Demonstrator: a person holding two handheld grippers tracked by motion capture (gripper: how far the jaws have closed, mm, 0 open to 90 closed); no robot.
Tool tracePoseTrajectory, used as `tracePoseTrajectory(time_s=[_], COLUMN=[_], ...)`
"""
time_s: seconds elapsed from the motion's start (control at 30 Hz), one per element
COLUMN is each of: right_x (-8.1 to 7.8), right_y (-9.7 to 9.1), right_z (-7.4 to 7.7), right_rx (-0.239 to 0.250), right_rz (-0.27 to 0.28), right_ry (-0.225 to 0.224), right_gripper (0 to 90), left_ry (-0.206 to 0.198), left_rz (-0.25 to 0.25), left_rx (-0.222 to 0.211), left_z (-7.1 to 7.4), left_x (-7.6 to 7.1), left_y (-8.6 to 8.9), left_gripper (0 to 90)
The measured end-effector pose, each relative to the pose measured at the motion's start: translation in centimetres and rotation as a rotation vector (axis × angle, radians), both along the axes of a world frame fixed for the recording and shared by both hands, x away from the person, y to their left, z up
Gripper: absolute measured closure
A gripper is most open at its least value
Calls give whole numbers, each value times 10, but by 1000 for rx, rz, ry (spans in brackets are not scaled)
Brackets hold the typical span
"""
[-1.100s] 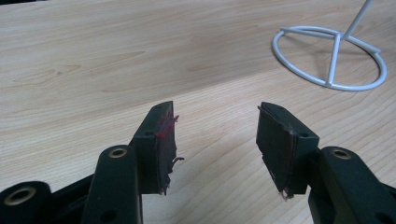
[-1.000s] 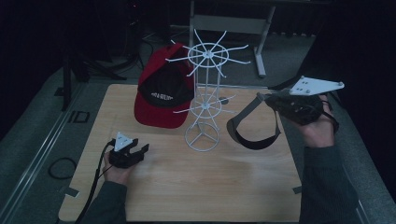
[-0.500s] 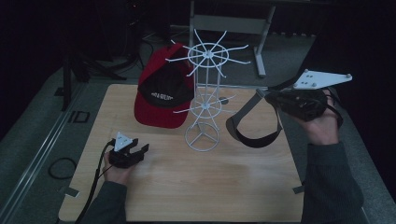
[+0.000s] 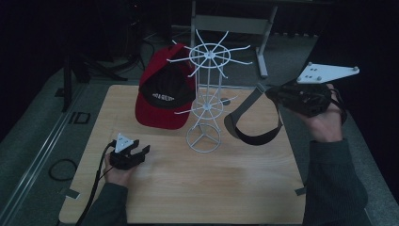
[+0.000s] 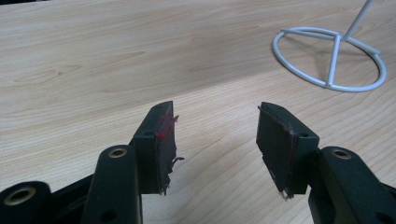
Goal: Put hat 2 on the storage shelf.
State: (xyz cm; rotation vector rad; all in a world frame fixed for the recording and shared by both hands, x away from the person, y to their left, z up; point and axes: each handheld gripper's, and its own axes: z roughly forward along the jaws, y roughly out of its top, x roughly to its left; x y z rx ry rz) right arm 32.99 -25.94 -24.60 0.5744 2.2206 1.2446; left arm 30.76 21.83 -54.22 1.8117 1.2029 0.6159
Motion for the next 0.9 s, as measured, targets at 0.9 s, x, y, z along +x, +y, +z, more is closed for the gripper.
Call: tracePoseTrajectory(time_s=[0.9], right_x=[-1], right_y=[8], right_z=[27], right_rx=[37], right_rz=[33], right_ry=[-35], right_gripper=[885], left_ry=[0], left_rz=[0], left_rx=[-3], left_z=[0], left_x=[1], left_y=[-1], left_gripper=[474])
